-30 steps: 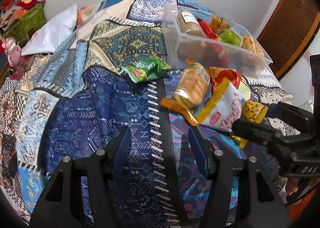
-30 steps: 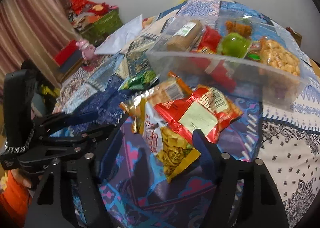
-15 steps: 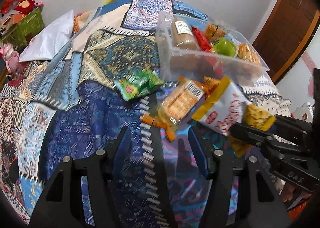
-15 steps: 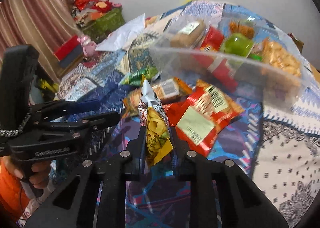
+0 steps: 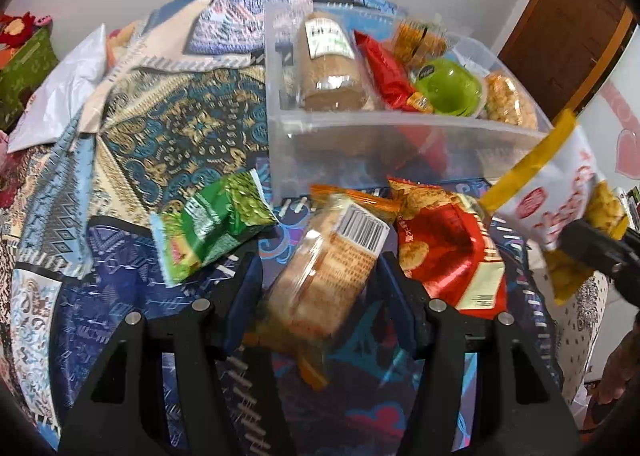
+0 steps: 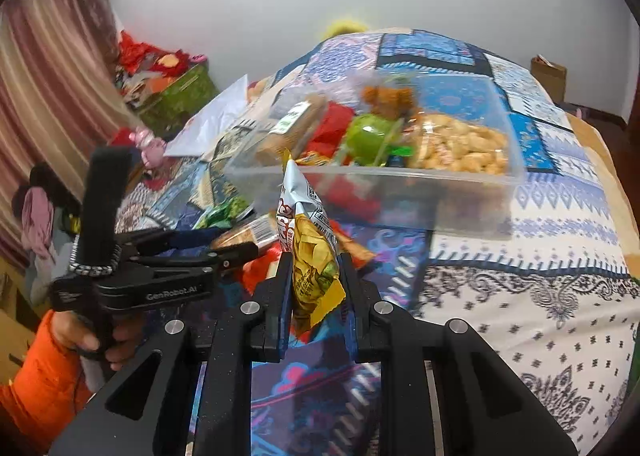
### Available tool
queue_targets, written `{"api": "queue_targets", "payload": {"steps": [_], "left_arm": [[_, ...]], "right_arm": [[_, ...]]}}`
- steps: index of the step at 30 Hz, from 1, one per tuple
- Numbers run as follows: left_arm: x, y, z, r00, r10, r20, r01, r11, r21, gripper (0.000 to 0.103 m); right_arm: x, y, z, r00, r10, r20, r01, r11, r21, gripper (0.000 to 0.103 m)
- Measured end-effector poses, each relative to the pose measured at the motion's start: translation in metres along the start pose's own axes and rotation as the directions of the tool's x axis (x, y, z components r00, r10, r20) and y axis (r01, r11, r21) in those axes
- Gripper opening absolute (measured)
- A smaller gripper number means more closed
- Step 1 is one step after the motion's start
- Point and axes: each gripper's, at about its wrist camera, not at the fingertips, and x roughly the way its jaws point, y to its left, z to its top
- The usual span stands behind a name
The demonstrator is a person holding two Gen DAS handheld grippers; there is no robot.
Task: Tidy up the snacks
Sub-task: 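Grasp the barcoded cake pack with left tool while right tool grasps yellow-white chip bag, then lower the cake pack and yellow-white chip bag into the clear box, open both tools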
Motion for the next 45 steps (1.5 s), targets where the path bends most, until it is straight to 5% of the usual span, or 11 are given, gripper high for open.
{"api": "queue_targets", "payload": {"steps": [4,7,18,27,37,45], "left_arm": [[0.006,-0.003,-0.001,1.0,0.019,0.011,-0.019,1.0,0.016,0.057],[0.002,-0.004,-0.004,1.0,0.01,0.024,-0.01,1.0,0.019,0.036],[-0.059,-0.009,-0.01,0.986,0.021,0.163,-0.024,1.0,0.016,0.036],[-0.097,-0.02,0.021,0.959,-0.007,0.282,0.004,1.0,0.01,0.036],[-0.092,-0.04,0.069,0.941,-0.032,0.336,0.028,0.999,0.016,0.036],[-0.051,-0.049,0.103,0.953,-0.032,0.302,0.032,0.999,0.003,0.036]], "right_arm": [[-0.004,-0.008,0.001,1.0,-0.008,0.009,0.008,1.0,0.021,0.019],[-0.005,-0.012,0.002,1.0,-0.011,0.015,0.011,0.999,0.033,0.019],[-0.026,-0.013,0.011,0.997,-0.021,0.077,0.017,0.999,0.04,0.019],[-0.043,-0.019,0.04,0.984,-0.062,0.166,0.057,0.998,0.035,0.019],[-0.039,-0.041,0.075,0.966,-0.119,0.23,0.106,0.992,0.066,0.019],[-0.015,-0.067,0.094,0.962,-0.164,0.221,0.142,0.984,0.11,0.019]]}}
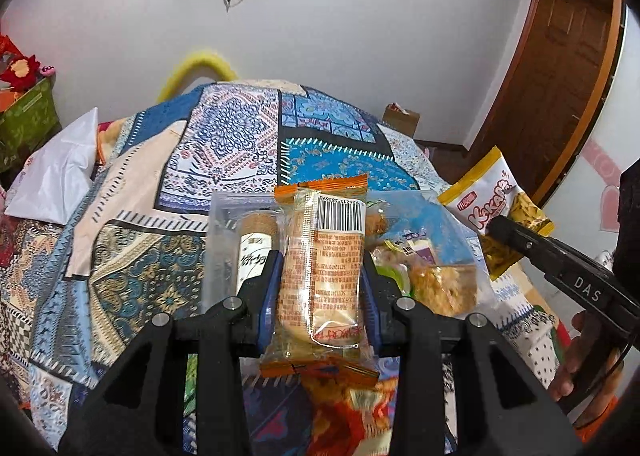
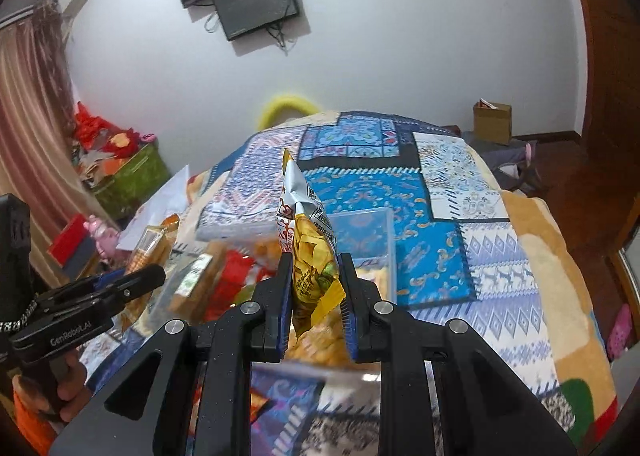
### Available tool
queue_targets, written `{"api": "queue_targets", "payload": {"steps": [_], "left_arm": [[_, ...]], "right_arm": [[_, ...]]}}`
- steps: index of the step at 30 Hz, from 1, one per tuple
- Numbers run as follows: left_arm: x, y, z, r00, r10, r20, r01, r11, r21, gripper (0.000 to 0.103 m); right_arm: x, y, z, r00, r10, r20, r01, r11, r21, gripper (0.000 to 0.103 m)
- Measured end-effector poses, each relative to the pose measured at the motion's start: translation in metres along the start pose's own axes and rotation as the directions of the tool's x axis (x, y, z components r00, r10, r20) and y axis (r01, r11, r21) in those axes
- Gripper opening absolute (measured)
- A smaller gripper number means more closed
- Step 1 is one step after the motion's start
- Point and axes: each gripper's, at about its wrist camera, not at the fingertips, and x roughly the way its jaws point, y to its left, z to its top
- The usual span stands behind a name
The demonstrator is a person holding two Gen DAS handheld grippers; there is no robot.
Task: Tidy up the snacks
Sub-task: 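Lower the cake pack and yellow-white chip bag into the clear box, open both tools, then grasp the green pea snack bag with left tool while right tool grasps red chip bag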
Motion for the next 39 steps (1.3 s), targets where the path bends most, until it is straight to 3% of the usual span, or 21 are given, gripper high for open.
{"api": "queue_targets", "payload": {"steps": [9,19,21,24,28,36,39], "left_arm": [[0.052,0.003,0.006,0.998,0.013,-0.061,-0.015,1.0,-0.023,0.036],[0.068,0.006,0.006,0.996,0.024,-0.089,-0.028,0.999,-0.044,0.037],[0.066,0.006,0.005,0.996,0.024,-0.091,-0.028,0.999,-0.046,0.042],[0.056,0.006,0.005,0.997,0.028,-0.073,-0.031,0.998,-0.048,0.054],[0.037,0.004,0.006,0.998,0.021,-0.052,-0.023,0.999,-0.038,0.054],[-0.022,0.001,0.006,1.0,0.022,0.022,-0.022,1.0,-0.005,0.058],[-0.045,0.004,0.003,0.999,0.027,0.044,-0.027,1.0,0.002,0.06]], "right_arm": [[0.044,-0.008,0.005,0.997,-0.029,-0.066,0.029,1.0,-0.01,0.019],[0.059,0.0,-0.001,0.991,-0.069,-0.118,0.06,0.996,-0.073,0.019],[0.06,0.0,-0.001,0.989,-0.072,-0.128,0.061,0.995,-0.081,0.02],[0.053,0.003,-0.002,0.989,-0.087,-0.121,0.076,0.992,-0.096,0.031],[0.037,0.01,-0.001,0.991,-0.097,-0.096,0.086,0.991,-0.107,0.044],[-0.003,0.035,0.0,0.997,-0.063,-0.037,0.058,0.989,-0.137,0.048],[-0.016,0.046,-0.003,0.999,-0.045,-0.014,0.042,0.988,-0.146,0.054]]}}
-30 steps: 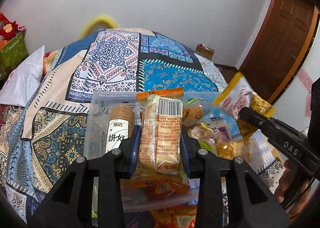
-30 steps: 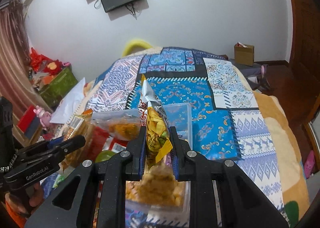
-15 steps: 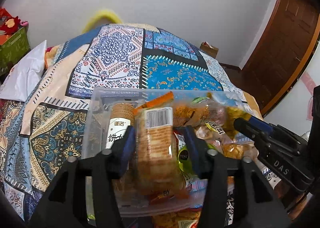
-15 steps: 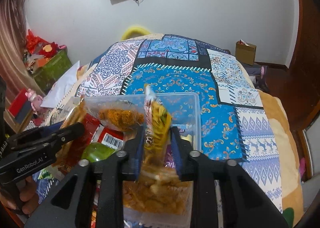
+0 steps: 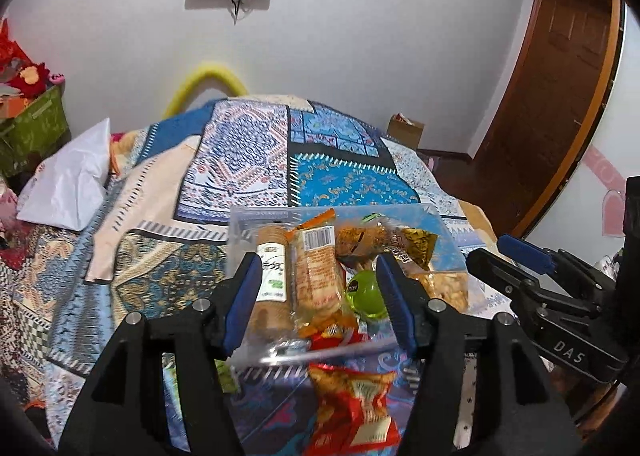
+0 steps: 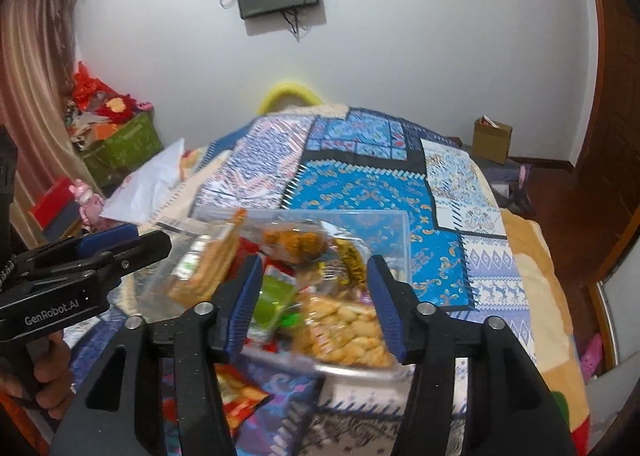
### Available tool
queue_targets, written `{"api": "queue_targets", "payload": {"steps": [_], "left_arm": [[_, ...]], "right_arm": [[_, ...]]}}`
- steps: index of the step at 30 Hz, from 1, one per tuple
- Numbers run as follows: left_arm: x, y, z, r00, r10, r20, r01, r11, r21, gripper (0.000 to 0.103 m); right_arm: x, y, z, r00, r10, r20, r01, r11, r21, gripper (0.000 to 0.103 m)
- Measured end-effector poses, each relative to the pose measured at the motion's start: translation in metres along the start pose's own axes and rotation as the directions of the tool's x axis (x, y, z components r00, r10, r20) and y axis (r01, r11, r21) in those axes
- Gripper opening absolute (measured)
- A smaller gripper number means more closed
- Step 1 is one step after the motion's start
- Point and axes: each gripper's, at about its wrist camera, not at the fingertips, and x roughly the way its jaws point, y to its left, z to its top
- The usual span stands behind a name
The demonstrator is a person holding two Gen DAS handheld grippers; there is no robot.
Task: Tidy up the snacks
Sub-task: 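Grasp the green pea snack bag with left tool while right tool grasps red chip bag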
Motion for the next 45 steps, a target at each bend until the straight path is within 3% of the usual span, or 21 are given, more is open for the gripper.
{"api": "queue_targets", "payload": {"steps": [8,17,24,30,34,42,45], "left_arm": [[-0.041,0.018,-0.021,0.999,0.031,0.009,-0.031,0.999,0.008,0.064],[-0.041,0.059,-0.066,0.992,0.092,-0.087,-0.093,0.996,0.0,0.064],[-0.017,0.092,-0.099,0.975,0.1,-0.196,-0.112,0.992,-0.051,0.064],[0.014,0.095,-0.107,0.965,0.086,-0.247,-0.101,0.994,-0.05,0.064],[0.039,0.096,-0.108,0.959,0.085,-0.271,-0.105,0.993,-0.06,0.064],[0.074,0.098,-0.104,0.951,0.087,-0.297,-0.113,0.991,-0.071,0.073],[0.084,0.097,-0.104,0.945,0.09,-0.314,-0.117,0.991,-0.067,0.073]], "right_arm": [[-0.016,0.028,-0.014,0.999,0.048,0.001,-0.048,0.999,-0.016,0.061],[0.011,0.055,-0.052,0.988,0.095,-0.123,-0.099,0.995,-0.023,0.064],[0.047,0.062,-0.081,0.962,0.117,-0.247,-0.117,0.993,0.013,0.066],[0.069,0.067,-0.094,0.942,0.121,-0.314,-0.119,0.993,0.024,0.066],[0.072,0.066,-0.099,0.938,0.122,-0.324,-0.117,0.993,0.033,0.076],[0.072,0.057,-0.103,0.928,0.17,-0.332,-0.155,0.985,0.07,0.076],[0.069,0.054,-0.103,0.93,0.173,-0.323,-0.157,0.985,0.076,0.07]]}}
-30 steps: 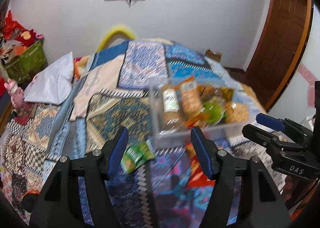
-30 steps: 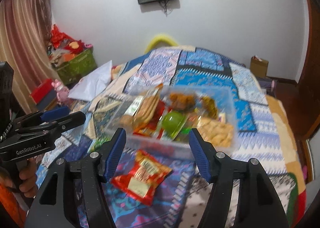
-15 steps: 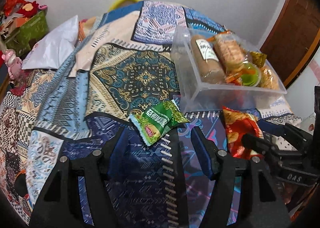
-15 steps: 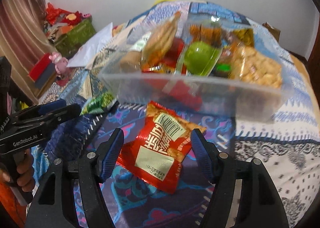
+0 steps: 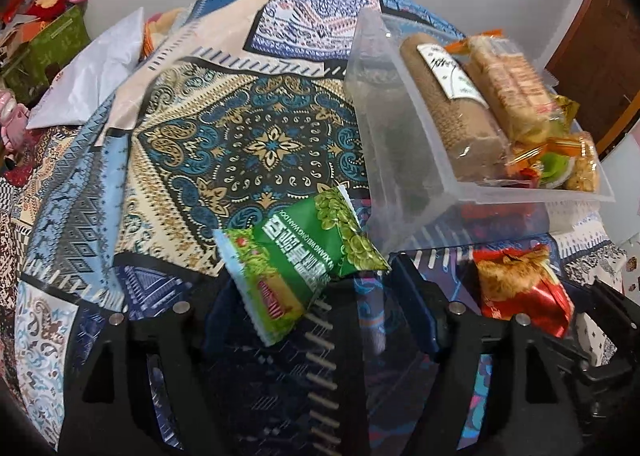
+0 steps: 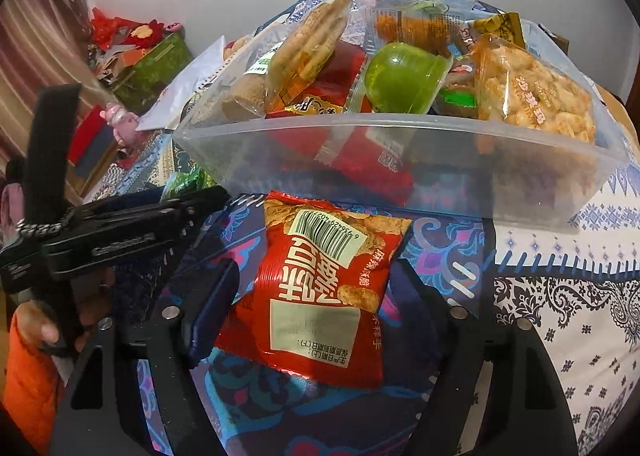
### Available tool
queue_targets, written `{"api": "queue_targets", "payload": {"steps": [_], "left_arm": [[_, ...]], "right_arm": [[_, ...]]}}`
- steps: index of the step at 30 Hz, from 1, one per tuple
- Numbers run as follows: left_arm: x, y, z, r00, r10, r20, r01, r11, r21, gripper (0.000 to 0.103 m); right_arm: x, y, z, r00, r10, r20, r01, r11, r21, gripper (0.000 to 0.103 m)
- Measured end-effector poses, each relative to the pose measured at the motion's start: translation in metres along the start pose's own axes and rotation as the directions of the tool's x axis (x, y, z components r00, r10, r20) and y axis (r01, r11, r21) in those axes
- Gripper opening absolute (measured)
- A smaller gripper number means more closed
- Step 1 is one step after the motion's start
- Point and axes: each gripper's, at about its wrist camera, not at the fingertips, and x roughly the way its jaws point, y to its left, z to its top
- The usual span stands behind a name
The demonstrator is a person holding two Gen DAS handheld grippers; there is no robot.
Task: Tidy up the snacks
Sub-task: 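Grasp the green pea snack bag with left tool while right tool grasps red chip bag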
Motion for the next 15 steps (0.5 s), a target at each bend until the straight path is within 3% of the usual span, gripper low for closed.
{"api": "queue_targets", "payload": {"steps": [5,11,15], "left_arm": [[0.006,0.002,0.003,1.0,0.005,0.008,-0.005,1.0,-0.015,0.073],[-0.005,-0.008,-0.004,0.998,0.018,0.058,-0.021,0.999,0.044,0.058],[-0.017,-0.008,-0.011,0.997,0.027,0.077,-0.032,0.998,0.058,0.053]], "right_arm": [[-0.007,-0.009,-0.003,1.0,0.016,0.017,-0.017,1.0,0.016,0.055],[-0.017,-0.013,-0.006,0.999,-0.002,0.037,0.001,1.0,0.011,0.054],[-0.023,-0.014,-0.008,0.999,-0.007,0.046,0.006,1.0,0.014,0.054]]}}
